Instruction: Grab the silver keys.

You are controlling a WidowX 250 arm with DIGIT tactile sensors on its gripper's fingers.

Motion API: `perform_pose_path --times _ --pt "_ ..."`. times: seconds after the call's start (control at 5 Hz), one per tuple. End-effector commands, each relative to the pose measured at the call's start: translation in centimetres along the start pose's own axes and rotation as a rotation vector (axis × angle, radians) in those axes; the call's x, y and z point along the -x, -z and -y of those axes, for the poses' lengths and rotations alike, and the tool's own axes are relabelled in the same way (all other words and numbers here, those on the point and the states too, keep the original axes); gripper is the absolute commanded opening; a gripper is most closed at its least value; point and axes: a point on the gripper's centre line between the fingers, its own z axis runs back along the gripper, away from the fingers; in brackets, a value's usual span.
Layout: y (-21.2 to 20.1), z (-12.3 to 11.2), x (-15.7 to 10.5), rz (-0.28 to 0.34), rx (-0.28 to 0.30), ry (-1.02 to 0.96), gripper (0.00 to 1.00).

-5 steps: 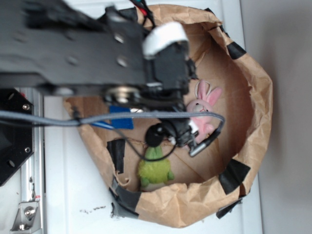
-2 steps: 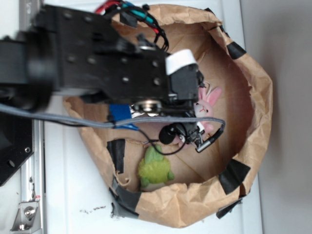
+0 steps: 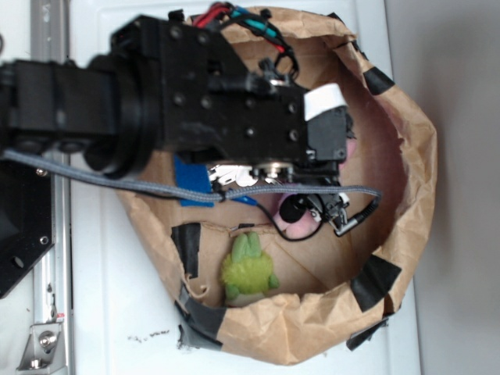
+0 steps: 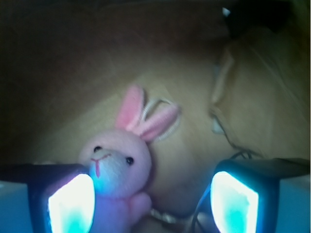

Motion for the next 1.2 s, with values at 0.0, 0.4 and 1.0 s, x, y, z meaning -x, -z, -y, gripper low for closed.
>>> perform_pose_path --times 0.0,0.4,1.0 --pt "0.2 -2.7 -0.9 0.046 -0.079 0.014 1.0" --pt "1.0 -2.7 -0.6 0.061 -0.12 0.017 0.0" --pt "2.6 -1.8 -0.1 0.056 -0.195 0.033 0.0"
